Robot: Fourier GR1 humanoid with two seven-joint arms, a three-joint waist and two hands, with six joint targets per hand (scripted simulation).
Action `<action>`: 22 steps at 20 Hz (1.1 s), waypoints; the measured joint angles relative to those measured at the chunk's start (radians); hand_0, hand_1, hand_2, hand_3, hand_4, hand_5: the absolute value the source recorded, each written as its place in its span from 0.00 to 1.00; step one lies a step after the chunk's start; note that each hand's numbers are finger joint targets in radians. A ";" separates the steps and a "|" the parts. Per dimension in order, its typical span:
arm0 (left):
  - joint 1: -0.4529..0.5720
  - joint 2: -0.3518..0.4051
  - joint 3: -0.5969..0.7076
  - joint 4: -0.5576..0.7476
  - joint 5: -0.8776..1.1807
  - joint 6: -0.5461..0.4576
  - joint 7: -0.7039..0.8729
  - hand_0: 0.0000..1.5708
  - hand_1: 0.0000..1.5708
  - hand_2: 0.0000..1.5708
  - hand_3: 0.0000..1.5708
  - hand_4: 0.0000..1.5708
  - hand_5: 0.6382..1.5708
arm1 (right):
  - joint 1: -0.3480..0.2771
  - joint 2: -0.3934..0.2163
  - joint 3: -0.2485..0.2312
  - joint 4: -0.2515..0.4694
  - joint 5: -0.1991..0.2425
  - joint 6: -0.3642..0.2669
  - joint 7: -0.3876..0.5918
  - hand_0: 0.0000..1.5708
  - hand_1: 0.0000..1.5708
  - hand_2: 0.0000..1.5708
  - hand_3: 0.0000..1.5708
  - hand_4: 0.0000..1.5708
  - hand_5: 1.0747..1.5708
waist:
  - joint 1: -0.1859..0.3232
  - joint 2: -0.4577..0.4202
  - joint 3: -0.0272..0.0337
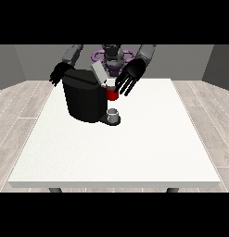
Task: Insert the coffee pod into the coffee machine and close the lid
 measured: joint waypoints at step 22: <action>0.190 -0.151 0.134 -0.030 0.152 -0.003 0.006 0.00 0.00 0.00 0.00 0.17 1.00 | 0.169 -0.006 -0.012 -0.012 -0.032 0.028 -0.027 0.00 0.00 0.00 0.00 0.28 1.00 | 0.108 -0.245 -0.0023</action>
